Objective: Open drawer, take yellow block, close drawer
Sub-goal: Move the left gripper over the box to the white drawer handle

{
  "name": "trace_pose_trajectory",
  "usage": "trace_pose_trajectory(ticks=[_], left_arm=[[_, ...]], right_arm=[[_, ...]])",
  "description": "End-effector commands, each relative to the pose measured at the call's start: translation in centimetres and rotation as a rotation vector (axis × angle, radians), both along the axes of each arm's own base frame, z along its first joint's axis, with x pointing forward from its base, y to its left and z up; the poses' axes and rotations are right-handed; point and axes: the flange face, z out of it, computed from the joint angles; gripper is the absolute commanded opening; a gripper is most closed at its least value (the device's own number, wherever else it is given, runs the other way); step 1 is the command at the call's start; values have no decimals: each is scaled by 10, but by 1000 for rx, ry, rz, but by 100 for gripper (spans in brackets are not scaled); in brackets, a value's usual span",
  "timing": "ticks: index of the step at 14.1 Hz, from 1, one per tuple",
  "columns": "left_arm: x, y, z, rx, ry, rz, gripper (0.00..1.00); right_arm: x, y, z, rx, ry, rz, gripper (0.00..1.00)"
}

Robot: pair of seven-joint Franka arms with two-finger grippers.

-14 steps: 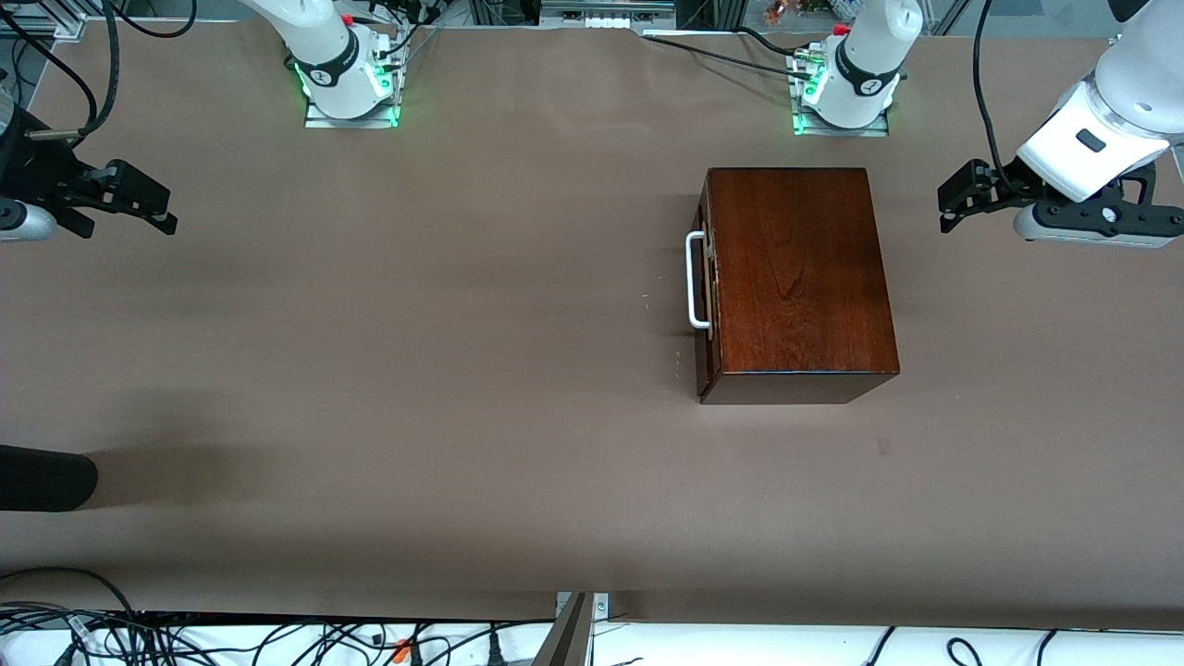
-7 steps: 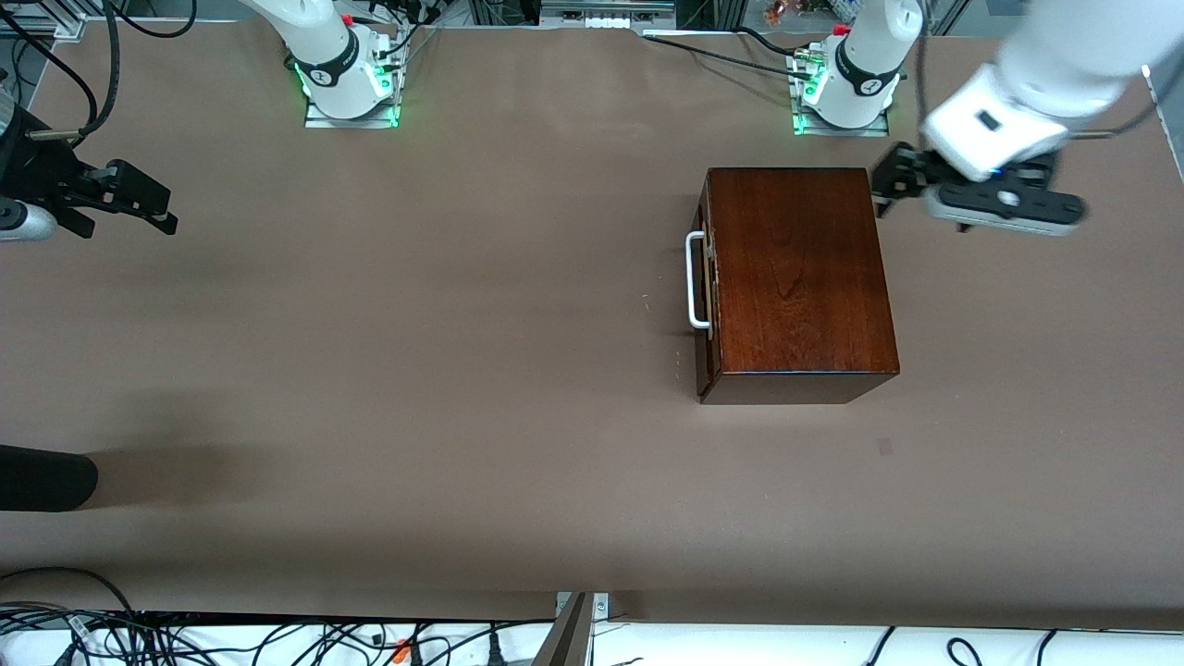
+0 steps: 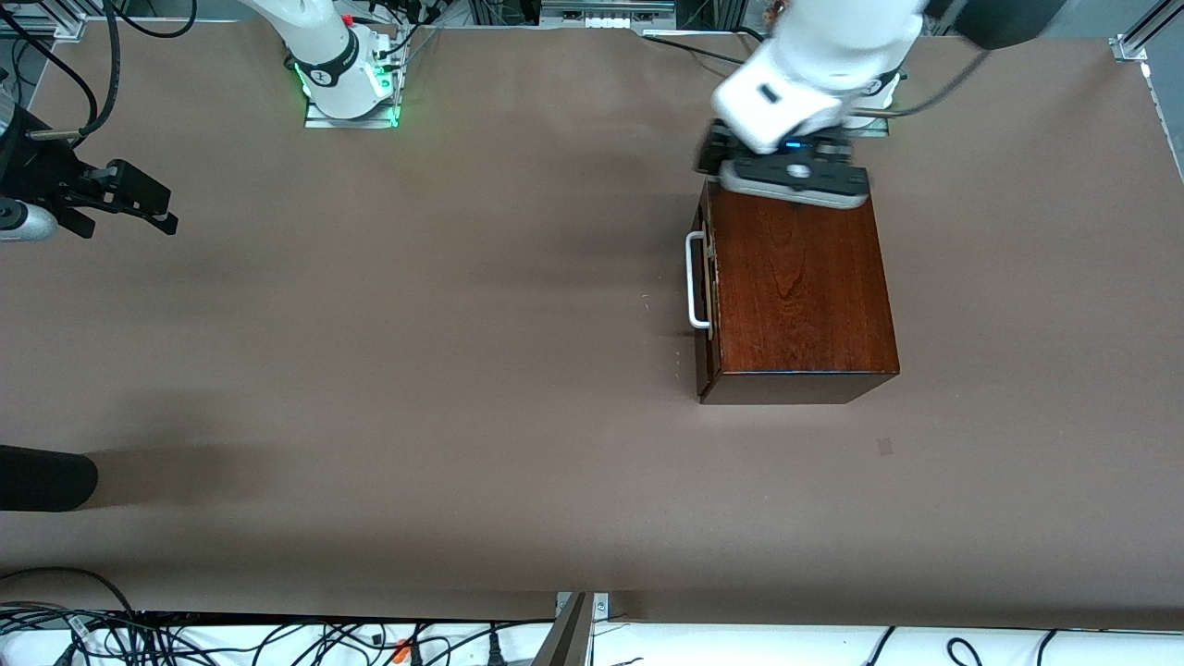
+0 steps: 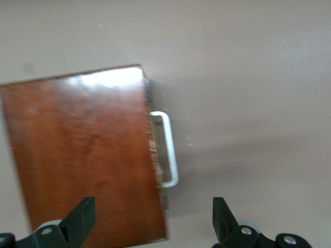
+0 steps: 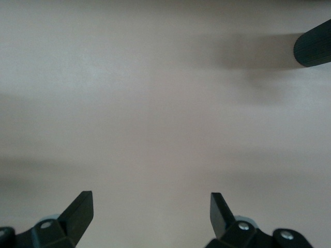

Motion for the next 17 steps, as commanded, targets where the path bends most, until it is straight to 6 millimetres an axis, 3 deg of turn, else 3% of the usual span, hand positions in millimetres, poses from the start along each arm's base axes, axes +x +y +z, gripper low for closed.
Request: trace_pose_trajectory(ticks=[1,4,7,11,17], left_arm=[[-5,-67,-16,-23,46,38,100],[-39,-130,-61,104,1,40,100],[-57,-166,-116,213,-26,77,100],[-57,-171,-170,341,-40,38,100],[-40,-151,-223,485,-70,-11,100]], right_arm=[[2,1,5,5,-11,2,100],[2,1,5,5,-11,2,100],[2,1,5,5,-11,2,100],[2,1,5,5,-11,2,100],[2,1,5,5,-11,2,100]])
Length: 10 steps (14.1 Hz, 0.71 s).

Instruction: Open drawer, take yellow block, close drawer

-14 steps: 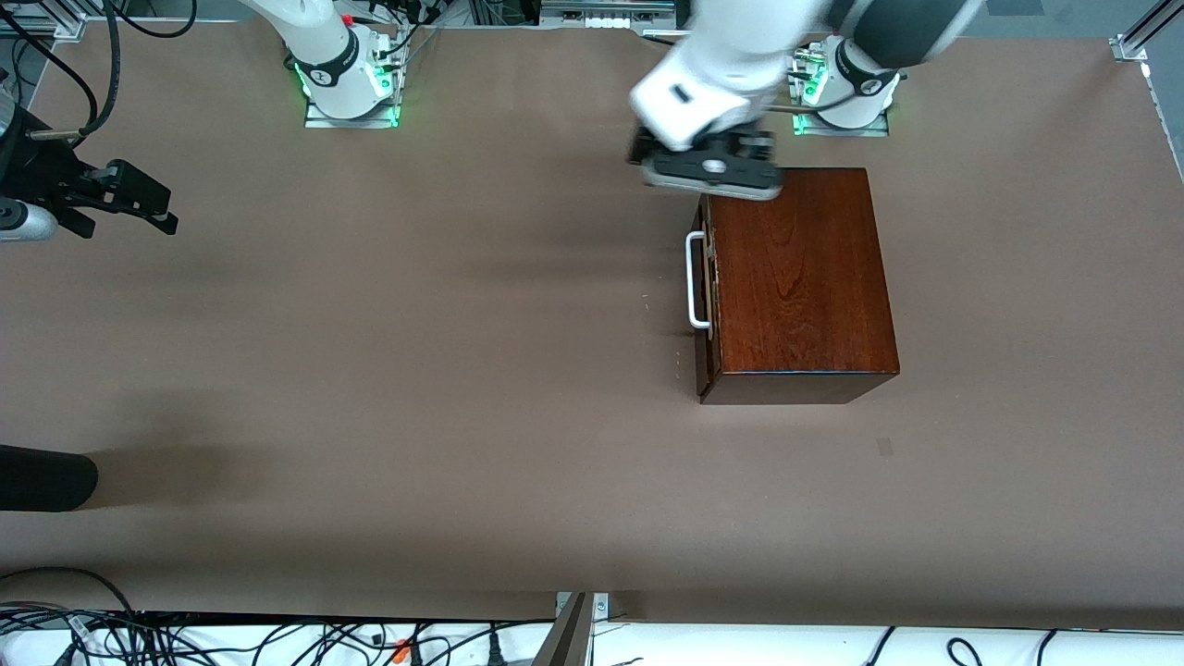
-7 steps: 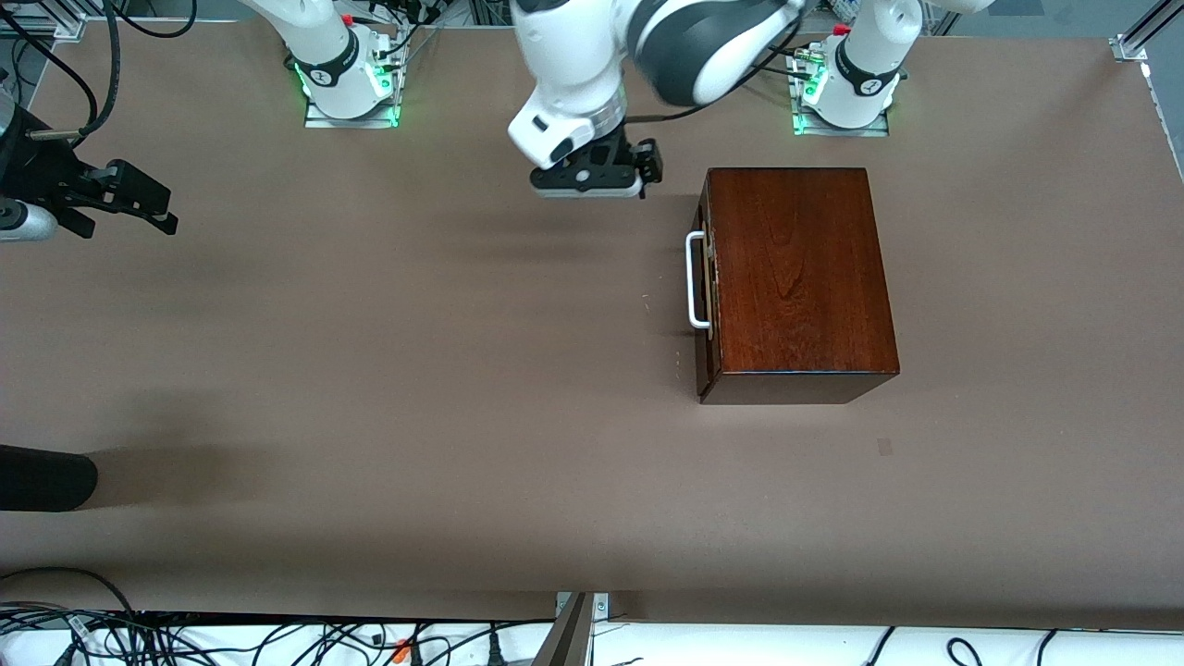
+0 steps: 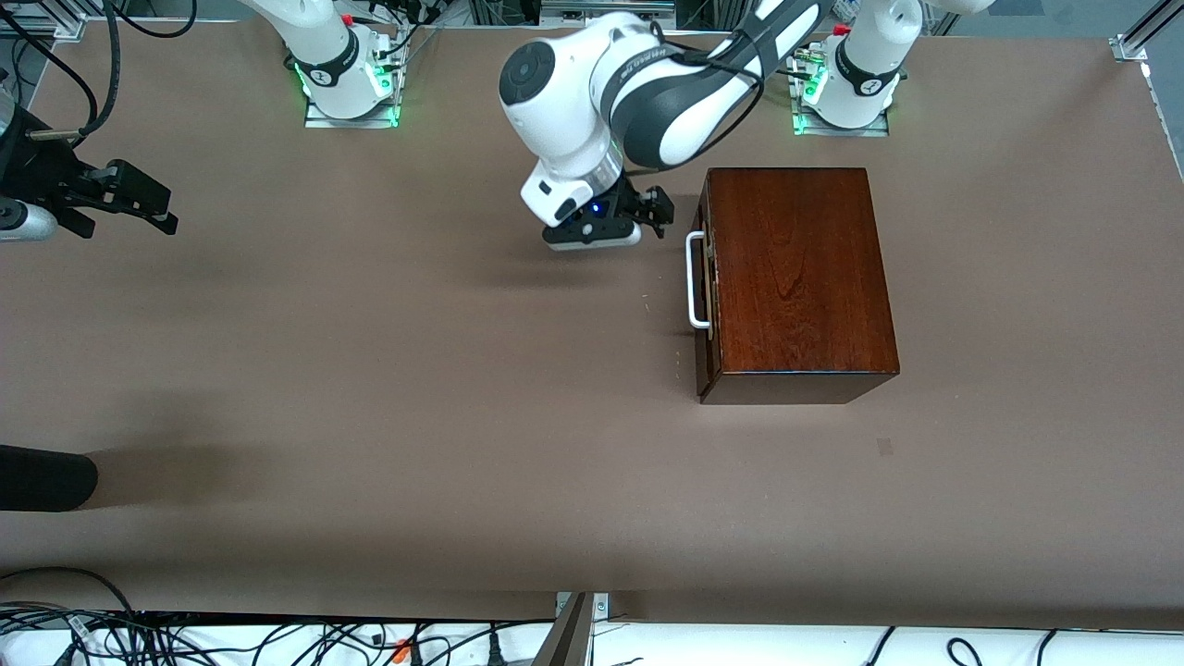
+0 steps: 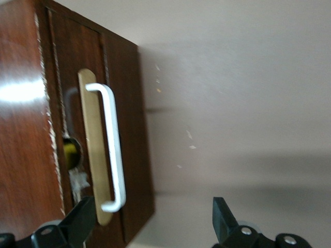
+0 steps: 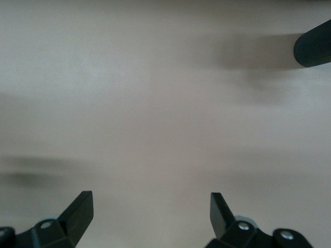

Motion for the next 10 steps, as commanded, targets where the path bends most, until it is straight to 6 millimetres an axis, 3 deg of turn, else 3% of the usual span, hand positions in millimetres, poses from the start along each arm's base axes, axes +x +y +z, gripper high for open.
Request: trace_pose_trajectory(ticks=[1,7,10], left_arm=[[5,7,-9,55,3,-82,100],[33,27,-26,79,22,-145,100],[43,40,-40,63,4,-90,100]], right_arm=[[2,1,5,5,-10,2,100],[2,1,5,5,-10,2,100],[2,1,5,5,-10,2,100]])
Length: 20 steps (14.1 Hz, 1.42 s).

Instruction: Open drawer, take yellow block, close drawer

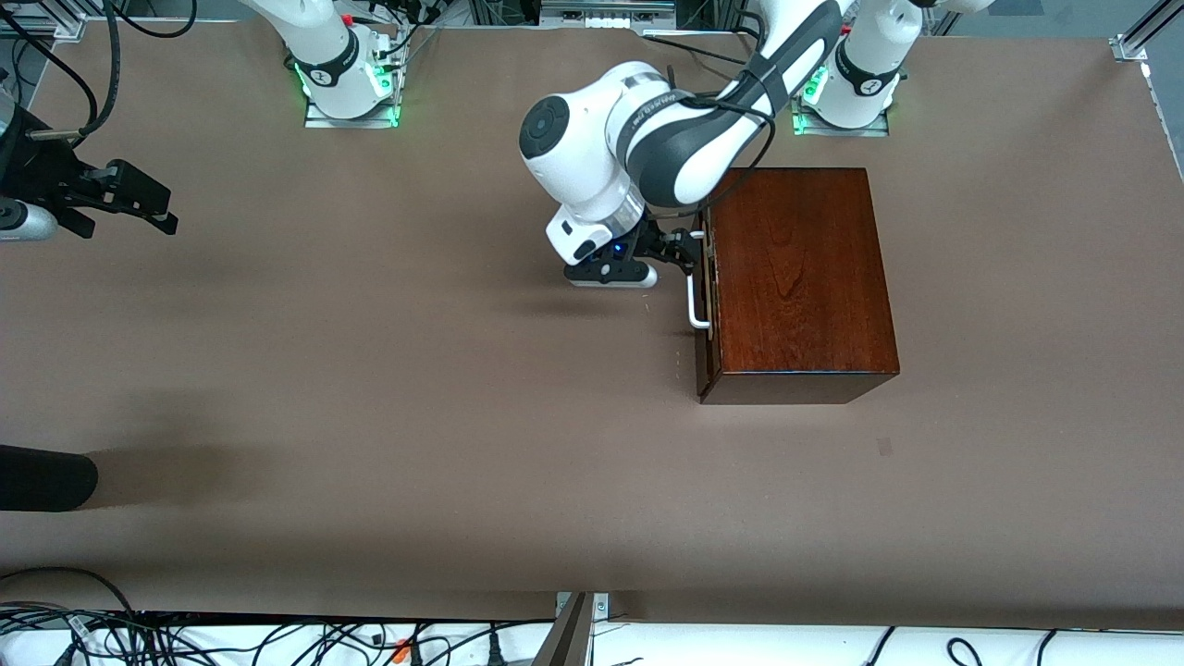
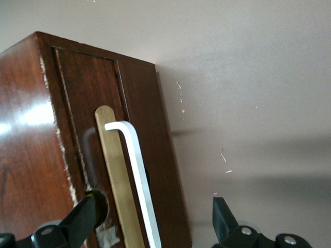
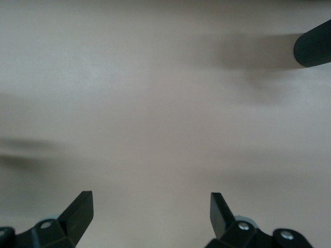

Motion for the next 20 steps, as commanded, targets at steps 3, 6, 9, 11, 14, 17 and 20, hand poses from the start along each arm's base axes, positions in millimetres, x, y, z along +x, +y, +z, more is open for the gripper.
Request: trace_pose_trajectory(ticks=[3,6,9,11,14,17,20], left_arm=[[4,13,-19,15,-21,25,100],[9,19,-31,19,-25,70,100],[7,18,-40,27,-44,123,100],[5,16,-51,48,-55,116,100],[7,16,-58,58,-60,108,100],[8,16,-63,65,-64,102,100],[10,15,-71,56,-68,93,100]], right_arm=[[2,0,5,5,-10,0,100],[2,-2,3,4,-4,-3,100],[2,-2,3,4,-3,-3,100],[1,-2,3,4,1,-2,100],[1,-2,3,4,-1,-3,100],[1,-2,3,4,-1,-3,100],[1,-2,3,4,-1,-3,100]])
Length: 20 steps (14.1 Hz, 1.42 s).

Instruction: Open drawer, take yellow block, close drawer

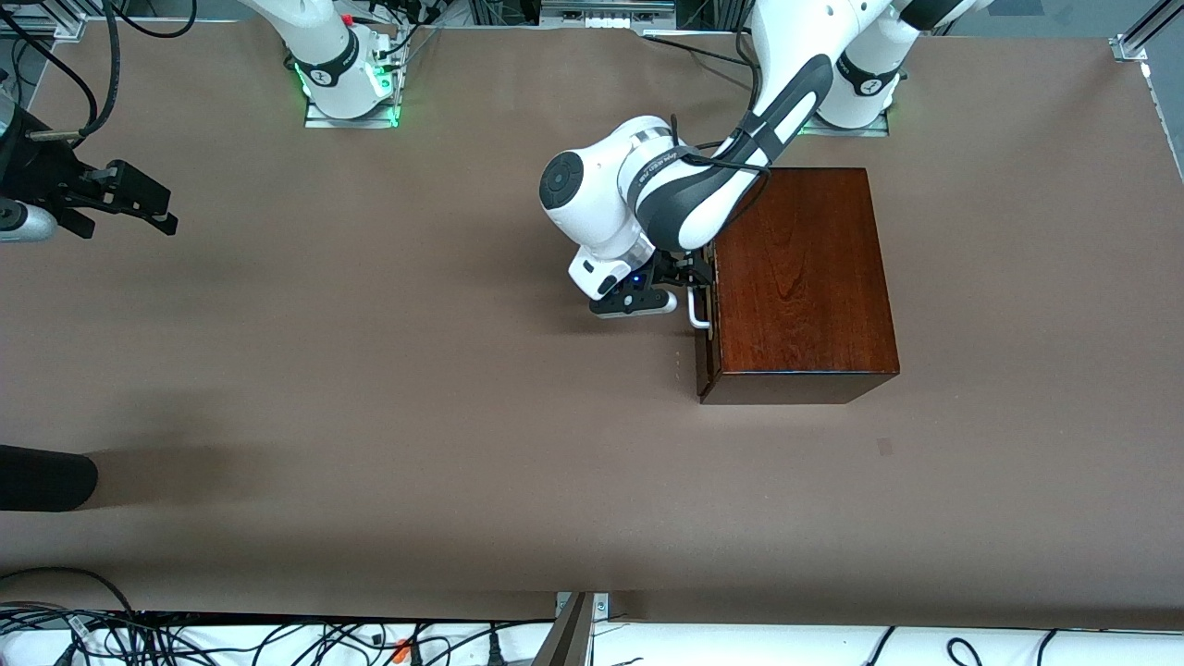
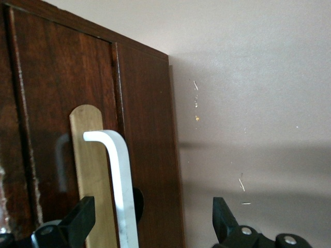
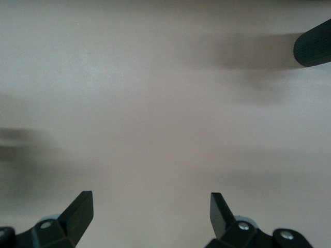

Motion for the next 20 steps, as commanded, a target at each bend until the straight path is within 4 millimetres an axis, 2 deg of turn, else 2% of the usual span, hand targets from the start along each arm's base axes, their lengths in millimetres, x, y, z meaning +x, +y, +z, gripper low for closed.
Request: trace_pose_trajectory(ticks=[1,4,12,20], left_arm=[[2,-4,-9,-3,-27,-14,100],[2,-6,-17,-12,-22,-24,100],[2,-9,-14,-27,-30,-17,100],[-3,-30,-7,-167,-19,-6,100]], right_arm=[[1,-1,4,5,-2,-1,100],[1,-1,4,5,-4,-1,100],[1,-1,4,5,-4,-5,100],[2,-1,4,5,-7,-3,100]])
